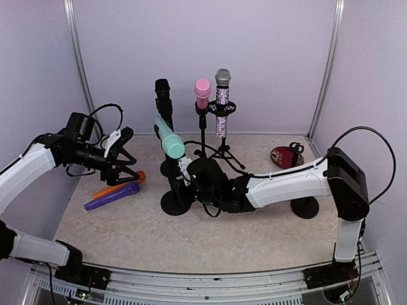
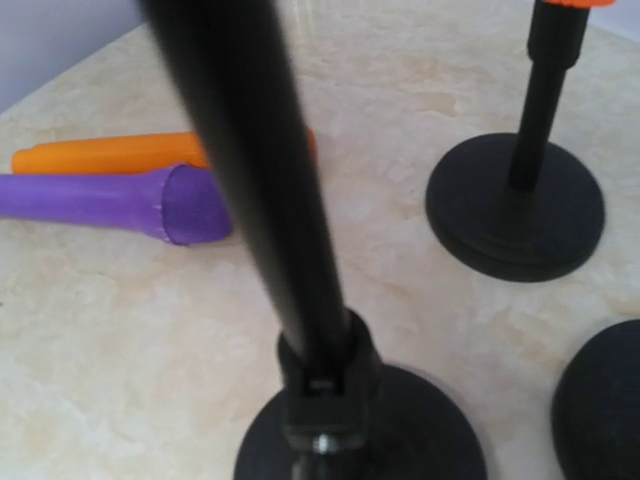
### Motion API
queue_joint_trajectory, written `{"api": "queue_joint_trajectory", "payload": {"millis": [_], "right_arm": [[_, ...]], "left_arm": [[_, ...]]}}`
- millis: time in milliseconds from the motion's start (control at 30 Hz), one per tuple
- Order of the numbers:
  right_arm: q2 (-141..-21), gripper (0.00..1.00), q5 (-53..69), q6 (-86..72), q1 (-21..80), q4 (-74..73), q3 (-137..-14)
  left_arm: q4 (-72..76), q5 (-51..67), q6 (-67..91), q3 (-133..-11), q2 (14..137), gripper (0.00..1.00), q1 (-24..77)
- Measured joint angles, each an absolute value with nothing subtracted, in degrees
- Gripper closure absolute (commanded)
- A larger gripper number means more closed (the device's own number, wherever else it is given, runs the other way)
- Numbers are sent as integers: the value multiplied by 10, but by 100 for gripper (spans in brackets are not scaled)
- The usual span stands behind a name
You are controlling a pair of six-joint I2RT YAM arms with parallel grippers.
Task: Remove the microphone from the stand
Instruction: Unscrew the knob on the stand of the microphone stand.
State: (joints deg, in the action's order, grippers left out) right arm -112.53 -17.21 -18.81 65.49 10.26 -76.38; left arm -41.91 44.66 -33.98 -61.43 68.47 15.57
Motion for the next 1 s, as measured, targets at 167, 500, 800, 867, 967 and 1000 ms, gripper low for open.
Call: {"api": "queue_joint_trajectory", "payload": {"millis": [167,500,800,867,967,1000], "right_arm": [[-1130,100,-228,-150,671,101,-765],[-1166,100,-390,-12,717,102,-793],[-1205,100,-501,187,741,145,-810],[-1213,100,-519,247,746,166,-810],[-1225,100,-540,344,752,208,-807],[-1228,100,-545,373,754,222,-805]], "left_arm": [[-418,446,-340,-614,686,21,156],[-416,441,-336,-614,695,21,164],[-416,432,-334,-614,695,21,165],[-416,431,-335,-614,695,21,165],[-416,430,-335,-614,695,21,165],[-416,430,-335,-614,695,21,165]]}}
